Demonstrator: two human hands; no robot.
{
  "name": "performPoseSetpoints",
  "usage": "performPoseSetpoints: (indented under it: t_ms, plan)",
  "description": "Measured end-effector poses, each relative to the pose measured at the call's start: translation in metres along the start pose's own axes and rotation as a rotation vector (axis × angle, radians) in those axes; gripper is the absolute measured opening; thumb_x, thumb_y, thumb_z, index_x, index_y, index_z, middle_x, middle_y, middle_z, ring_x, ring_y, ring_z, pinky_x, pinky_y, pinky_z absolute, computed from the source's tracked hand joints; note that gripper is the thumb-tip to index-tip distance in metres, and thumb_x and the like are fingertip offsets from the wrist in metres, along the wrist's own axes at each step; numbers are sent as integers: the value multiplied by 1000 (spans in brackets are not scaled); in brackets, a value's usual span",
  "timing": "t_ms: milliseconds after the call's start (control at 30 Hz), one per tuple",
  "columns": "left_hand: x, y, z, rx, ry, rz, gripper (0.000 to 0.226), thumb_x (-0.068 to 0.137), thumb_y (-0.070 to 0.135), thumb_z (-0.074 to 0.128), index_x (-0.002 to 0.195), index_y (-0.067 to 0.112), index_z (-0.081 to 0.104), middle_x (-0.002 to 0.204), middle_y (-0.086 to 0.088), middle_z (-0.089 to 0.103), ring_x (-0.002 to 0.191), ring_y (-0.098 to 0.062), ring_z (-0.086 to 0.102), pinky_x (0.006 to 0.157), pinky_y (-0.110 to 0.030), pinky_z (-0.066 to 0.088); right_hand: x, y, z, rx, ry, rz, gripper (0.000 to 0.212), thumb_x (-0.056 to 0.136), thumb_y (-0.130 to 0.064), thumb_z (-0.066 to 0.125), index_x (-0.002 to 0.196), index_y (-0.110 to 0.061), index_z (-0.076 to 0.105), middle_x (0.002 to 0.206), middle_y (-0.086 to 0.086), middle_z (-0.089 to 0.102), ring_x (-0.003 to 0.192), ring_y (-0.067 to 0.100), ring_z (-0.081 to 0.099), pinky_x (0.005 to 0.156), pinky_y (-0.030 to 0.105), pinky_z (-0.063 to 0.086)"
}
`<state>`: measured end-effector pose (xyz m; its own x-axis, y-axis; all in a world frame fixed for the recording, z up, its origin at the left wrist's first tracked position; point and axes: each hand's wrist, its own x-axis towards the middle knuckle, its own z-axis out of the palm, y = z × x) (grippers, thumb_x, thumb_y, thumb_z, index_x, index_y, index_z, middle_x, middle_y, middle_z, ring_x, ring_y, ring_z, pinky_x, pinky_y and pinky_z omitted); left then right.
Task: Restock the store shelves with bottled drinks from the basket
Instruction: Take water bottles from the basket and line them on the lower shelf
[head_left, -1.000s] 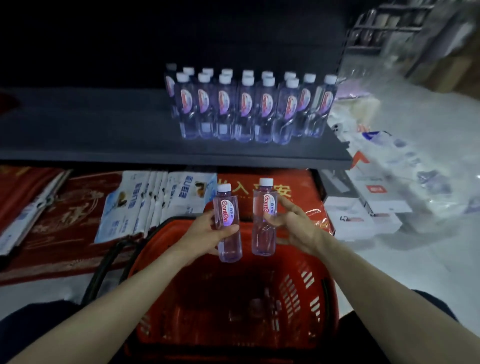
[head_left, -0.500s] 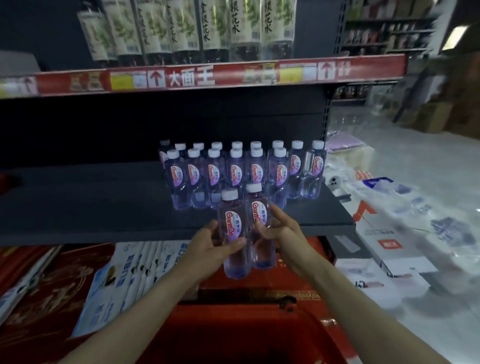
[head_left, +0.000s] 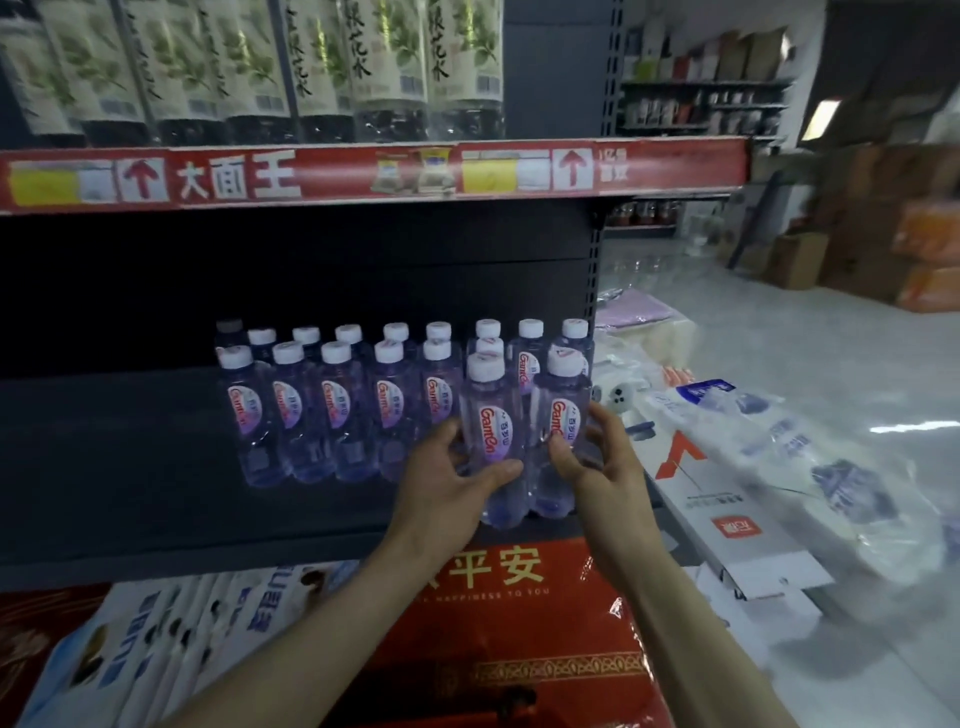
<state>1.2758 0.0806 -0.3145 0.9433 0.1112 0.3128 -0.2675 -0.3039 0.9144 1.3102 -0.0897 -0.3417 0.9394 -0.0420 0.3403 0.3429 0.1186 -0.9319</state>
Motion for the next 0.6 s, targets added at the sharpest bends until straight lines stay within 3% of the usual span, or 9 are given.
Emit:
performPoseSetpoints:
  t_ms: [133,200,267,367,533,600]
  plan:
    - [17,-4,29,31,-11,11,38,88,23,81,120,31,63,108,20,71,96,17,62,73,-5,50,9,7,-13,-51,62,8,51,85,-42,71,134,-47,55,140,-1,58,128,22,58,102,53,54]
    - [22,-9,42,17,-29,20,42,88,21,81,126,27,63,113,16,72,102,11,64,83,-10,55,14,10,-22,-76,86,20,50,87,-42,68,135,-46,55,138,-1,60,126,23,60,101,54,54]
    - [28,-18,54,-3,-42,9,45,88,22,81,129,28,62,119,14,71,109,3,66,95,-24,57,18,14,-30,-68,104,27,45,96,-30,67,138,-39,55,133,-5,64,121,20,63,100,54,55]
    - [35,-29,69,-1,-21,-3,52,86,32,82,132,33,58,127,12,67,118,-4,63,99,-36,58,21,16,-35,-30,123,39,41,102,-14,63,139,-31,56,123,-10,70,114,15,68,97,51,58]
    - [40,-30,77,152,43,67,52,90,38,78,135,27,56,126,12,53,115,-1,56,98,-28,54,22,15,-41,-45,91,71,46,103,-19,61,146,-32,52,126,-9,70,109,3,69,96,38,60]
    - [34,-32,77,203,73,82,65,88,43,78,145,26,49,127,13,40,116,-2,52,101,-29,53,20,14,-40,6,100,115,50,100,-23,66,147,-32,49,127,-11,67,113,6,67,98,36,58]
